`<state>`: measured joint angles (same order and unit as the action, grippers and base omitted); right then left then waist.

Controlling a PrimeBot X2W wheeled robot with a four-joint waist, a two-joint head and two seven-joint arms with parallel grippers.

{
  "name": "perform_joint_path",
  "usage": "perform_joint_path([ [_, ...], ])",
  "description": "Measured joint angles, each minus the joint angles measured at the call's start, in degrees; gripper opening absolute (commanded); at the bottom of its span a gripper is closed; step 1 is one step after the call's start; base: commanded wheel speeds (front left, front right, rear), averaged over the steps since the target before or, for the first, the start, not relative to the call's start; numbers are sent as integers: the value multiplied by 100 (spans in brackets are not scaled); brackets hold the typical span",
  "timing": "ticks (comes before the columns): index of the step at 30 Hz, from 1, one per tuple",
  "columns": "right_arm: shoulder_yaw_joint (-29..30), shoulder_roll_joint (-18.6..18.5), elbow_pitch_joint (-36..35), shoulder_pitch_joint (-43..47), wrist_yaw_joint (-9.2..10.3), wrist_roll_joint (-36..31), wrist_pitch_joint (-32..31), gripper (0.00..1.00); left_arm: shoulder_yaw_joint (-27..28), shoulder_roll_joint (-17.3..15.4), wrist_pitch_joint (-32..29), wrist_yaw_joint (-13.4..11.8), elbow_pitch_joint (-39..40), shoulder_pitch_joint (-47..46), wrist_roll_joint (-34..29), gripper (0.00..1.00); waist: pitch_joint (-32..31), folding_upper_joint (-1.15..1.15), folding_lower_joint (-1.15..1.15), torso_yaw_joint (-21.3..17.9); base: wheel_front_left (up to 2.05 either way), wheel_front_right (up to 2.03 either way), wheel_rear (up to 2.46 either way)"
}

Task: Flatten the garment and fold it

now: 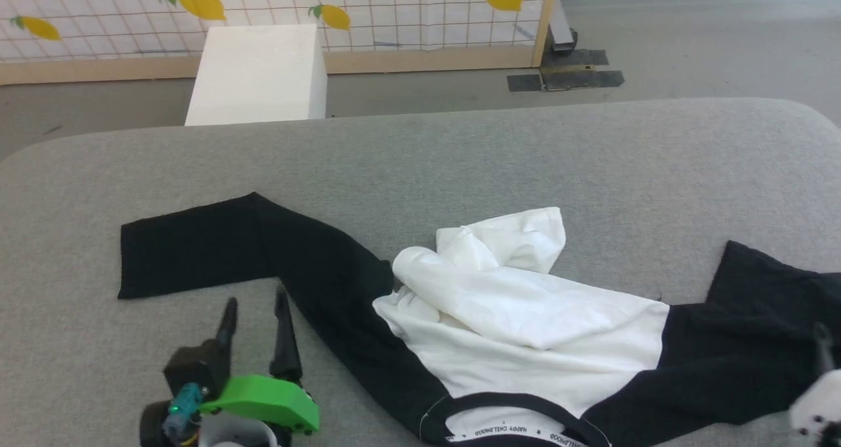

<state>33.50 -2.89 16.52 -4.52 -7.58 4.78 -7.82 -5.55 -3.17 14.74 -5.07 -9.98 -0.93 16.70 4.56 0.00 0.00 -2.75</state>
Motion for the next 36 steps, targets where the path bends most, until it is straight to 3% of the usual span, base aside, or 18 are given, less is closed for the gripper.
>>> perform_joint_path([
  [5,-801,3,-199,254,0,230,637,100,-367,4,-469,55,-287,-15,155,100,29,0,0,-110,0,0,0],
  [11,-1254,4,-504,579,0,421,684,100,-708,8,-1640,74,-439,-44,155,100,86,0,0,-232,0,0,0],
  [20,-1604,1,-913,702,0,598,456,100,-653,-38,-2948,-457,-347,-53,211,100,177,0,0,-551,0,0,0],
  [21,-1670,1,-946,723,0,632,399,100,-642,-49,-3080,-466,-319,-61,227,80,191,0,0,-595,0,0,0],
  [22,-1734,2,-973,755,0,658,307,100,-649,-67,-3167,-459,-275,-63,256,25,205,0,0,-636,0,0,0],
  [23,-1788,2,-993,792,0,695,207,100,-659,-100,-3217,-430,-232,-63,268,0,218,0,0,-669,0,0,0],
  [30,-2387,9,-1333,1558,0,1548,-1274,100,-572,-200,-3063,-405,40,-9,349,0,380,0,0,-743,0,0,0],
  [36,-2394,1,-1381,1638,0,2263,-1391,100,-552,-211,-2910,-405,69,26,374,0,396,0,1,-622,0,0,0],
])
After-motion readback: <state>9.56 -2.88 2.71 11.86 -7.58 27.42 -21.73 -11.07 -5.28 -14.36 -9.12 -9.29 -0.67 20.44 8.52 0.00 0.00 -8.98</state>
